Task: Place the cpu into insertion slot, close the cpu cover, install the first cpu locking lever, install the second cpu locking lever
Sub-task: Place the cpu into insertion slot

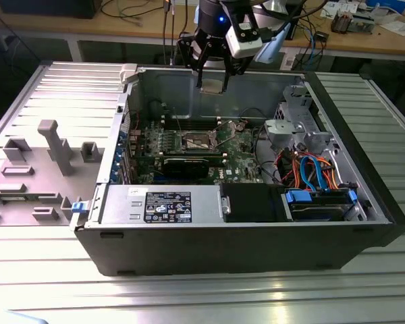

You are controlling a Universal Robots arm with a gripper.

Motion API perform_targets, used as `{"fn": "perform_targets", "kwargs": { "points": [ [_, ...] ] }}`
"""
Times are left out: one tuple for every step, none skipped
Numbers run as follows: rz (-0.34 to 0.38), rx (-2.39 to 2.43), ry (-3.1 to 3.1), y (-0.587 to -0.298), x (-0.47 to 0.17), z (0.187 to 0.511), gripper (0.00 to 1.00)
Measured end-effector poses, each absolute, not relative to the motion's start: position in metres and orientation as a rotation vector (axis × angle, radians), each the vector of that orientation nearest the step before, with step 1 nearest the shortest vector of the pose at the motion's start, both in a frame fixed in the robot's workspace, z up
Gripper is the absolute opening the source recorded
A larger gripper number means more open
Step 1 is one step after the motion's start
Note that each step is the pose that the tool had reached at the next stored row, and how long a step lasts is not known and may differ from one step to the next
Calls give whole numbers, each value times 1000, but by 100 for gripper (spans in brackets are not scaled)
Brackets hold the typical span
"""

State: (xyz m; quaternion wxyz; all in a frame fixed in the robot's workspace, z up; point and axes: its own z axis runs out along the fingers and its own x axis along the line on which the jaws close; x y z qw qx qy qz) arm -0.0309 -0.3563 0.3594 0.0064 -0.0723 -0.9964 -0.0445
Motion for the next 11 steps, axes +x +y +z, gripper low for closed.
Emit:
{"fn": "perform_targets", "kwargs": {
  "points": [
    [-139, -239, -3117, -356, -31, 359, 55],
    [-139, -248, -3116, -356, -31, 359, 55],
    [-140, -254, -3116, -357, -31, 359, 55],
    [-140, -257, -3116, -357, -31, 359, 55],
    [-139, -261, -3116, -358, -31, 359, 55],
    [-139, -264, -3116, -358, -31, 359, 55],
    [-139, -270, -3115, -358, -31, 359, 55],
    [-139, -276, -3115, -358, -31, 359, 55],
    [-139, -285, -3114, -358, -31, 359, 55],
    [-139, -309, -3113, -358, -31, 359, 55],
    [-139, -324, -3112, -358, -31, 359, 55]
  ]
}}
